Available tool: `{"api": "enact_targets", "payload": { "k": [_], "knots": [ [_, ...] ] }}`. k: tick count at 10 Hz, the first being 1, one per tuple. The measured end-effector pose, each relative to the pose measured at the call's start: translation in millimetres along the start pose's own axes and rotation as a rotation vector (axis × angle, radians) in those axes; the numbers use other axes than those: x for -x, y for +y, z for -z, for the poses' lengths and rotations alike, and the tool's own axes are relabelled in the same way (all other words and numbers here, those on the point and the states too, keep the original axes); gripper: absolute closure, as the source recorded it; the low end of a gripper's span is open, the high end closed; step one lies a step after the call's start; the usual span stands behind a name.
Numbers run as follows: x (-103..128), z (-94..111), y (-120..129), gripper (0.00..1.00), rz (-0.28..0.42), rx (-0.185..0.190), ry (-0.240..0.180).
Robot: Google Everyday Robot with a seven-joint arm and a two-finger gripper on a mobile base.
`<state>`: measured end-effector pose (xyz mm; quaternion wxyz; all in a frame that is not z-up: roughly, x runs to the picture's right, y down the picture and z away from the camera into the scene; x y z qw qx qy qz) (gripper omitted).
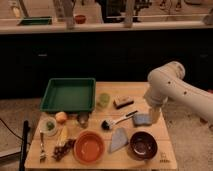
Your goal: Wipe red bowl with eraser
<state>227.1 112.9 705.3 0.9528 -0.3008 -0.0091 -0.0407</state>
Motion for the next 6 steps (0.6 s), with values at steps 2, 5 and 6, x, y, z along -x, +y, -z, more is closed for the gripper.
{"api": "enact_targets", "payload": {
  "k": [2,5,6],
  "knots": [
    [6.2,-2.4,-3.1,0.2,0.029,0.006,-0.003],
    [15.7,-8.1,-7.7,0.2,0.058,0.018,-0.006],
    [20.4,-10.3,-9.1,0.2,0.07,0.019,-0.005]
  ]
}}
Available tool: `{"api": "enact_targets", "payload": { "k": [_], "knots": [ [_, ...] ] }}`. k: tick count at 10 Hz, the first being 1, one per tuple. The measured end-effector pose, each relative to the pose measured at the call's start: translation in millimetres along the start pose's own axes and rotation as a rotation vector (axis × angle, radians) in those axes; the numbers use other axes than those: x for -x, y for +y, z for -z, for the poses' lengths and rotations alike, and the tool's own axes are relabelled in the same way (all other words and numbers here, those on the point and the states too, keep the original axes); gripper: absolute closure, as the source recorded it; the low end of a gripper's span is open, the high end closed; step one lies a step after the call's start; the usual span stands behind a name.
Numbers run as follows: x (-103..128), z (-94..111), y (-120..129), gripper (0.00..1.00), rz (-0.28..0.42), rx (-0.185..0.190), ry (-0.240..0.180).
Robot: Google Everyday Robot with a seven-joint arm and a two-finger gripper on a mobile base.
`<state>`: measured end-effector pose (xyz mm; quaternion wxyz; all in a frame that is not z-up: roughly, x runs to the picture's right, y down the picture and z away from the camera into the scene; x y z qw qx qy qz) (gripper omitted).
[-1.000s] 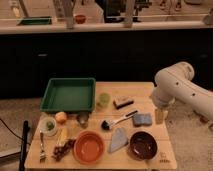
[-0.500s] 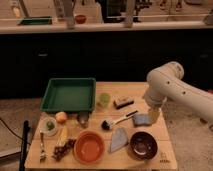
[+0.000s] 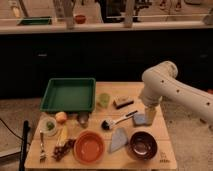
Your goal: Wipe red bowl with eraser
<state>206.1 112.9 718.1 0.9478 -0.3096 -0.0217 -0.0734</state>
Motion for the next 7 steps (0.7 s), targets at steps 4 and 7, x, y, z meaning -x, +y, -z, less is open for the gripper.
{"api": "enact_targets", "payload": {
  "k": [4,7],
  "knots": [
    [4.1,-6.1,-6.8,0.2,0.049,0.005,0.002],
    [6.9,-13.6,-10.5,0.2,0.064,0.011,0.002]
  ]
}}
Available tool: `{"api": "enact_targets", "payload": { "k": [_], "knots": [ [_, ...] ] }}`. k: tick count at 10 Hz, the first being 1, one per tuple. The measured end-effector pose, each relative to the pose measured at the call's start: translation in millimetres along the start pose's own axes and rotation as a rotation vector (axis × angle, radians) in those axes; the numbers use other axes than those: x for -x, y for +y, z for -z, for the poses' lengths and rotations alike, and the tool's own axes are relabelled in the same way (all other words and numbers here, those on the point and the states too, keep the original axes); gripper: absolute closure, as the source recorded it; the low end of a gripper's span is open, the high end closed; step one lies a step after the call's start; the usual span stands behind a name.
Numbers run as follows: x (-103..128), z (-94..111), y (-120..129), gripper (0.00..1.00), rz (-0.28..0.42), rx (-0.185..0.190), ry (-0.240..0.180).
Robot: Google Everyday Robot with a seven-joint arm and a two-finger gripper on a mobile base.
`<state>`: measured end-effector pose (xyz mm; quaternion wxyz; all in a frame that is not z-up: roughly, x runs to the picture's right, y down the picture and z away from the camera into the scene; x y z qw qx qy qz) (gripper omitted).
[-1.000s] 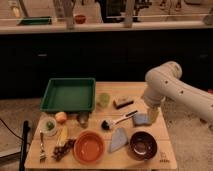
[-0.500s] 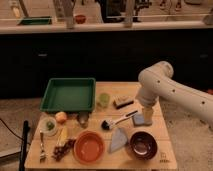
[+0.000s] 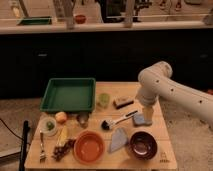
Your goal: Wipe red bowl with eraser
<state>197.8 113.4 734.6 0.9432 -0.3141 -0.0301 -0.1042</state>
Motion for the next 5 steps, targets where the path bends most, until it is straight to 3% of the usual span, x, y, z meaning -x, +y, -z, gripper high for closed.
{"api": "enact_targets", "payload": {
  "k": [5],
  "knots": [
    [1.4,-7.4,-10.5,0.2,0.033,0.001,0.01]
  ]
}}
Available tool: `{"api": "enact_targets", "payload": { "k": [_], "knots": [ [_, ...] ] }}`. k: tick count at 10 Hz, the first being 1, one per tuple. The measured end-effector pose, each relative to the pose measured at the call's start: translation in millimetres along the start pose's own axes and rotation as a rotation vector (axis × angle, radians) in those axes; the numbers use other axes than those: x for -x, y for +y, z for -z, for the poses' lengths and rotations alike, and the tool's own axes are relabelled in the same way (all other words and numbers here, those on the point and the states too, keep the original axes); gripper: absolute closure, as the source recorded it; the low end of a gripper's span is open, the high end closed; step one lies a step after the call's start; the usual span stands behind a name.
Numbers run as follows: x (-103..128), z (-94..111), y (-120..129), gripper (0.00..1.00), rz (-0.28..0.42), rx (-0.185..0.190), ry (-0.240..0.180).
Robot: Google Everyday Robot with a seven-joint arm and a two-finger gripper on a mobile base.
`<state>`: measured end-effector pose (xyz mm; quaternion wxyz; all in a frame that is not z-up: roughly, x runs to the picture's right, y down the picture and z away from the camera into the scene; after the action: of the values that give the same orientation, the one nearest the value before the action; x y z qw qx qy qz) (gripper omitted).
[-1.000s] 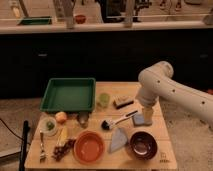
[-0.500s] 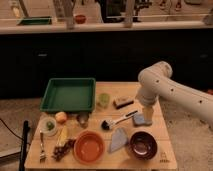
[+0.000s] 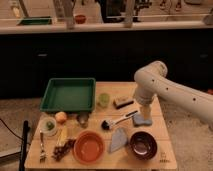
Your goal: Wipe red bowl with eraser
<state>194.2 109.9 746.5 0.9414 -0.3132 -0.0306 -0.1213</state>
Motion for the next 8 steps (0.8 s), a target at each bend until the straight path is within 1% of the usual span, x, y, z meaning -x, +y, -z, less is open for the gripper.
{"api": "enact_targets", "payload": {
  "k": [2,4,8],
  "knots": [
    [-2.4,-5.3,-4.4,0.2,-0.002,-0.005,-0.003],
    [2.8,-8.2,-11.5,0.2,0.014,-0.01,-0.013],
    [-0.4,-12.9,-17.7,0.2,0.013,-0.008,0.005]
  ]
}}
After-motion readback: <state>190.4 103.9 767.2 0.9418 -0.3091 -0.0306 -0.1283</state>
